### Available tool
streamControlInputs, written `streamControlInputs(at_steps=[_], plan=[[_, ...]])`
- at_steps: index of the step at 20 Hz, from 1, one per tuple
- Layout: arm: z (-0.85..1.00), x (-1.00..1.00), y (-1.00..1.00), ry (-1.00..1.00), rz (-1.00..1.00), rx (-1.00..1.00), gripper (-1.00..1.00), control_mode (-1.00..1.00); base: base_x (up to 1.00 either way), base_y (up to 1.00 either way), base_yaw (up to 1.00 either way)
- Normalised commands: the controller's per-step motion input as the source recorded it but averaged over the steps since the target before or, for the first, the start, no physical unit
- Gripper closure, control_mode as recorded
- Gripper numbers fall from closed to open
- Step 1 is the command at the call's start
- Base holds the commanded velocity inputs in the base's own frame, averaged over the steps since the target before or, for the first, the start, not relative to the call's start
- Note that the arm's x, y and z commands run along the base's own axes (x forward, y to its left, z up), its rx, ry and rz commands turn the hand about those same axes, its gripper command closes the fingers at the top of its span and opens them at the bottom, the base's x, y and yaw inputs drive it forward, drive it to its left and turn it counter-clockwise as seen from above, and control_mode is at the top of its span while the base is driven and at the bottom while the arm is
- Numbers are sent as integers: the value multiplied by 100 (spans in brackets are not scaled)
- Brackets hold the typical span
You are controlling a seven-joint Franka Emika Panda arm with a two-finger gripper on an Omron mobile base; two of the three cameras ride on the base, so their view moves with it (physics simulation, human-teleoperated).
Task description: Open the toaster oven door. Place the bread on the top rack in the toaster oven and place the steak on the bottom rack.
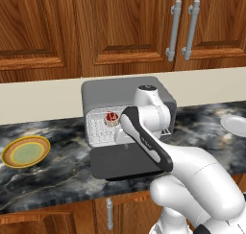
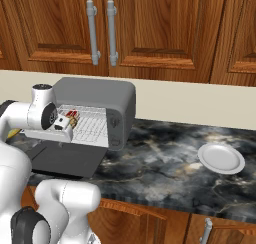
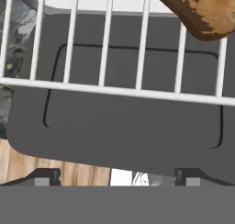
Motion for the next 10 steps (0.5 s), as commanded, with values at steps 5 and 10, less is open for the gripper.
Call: streamControlInputs(at_steps=[5,10], plan=[[-22,34,0,0,-23,0,-100,-100,0,0,0],[-8,35,1,0,-17,0,-100,-100,0,0,0]])
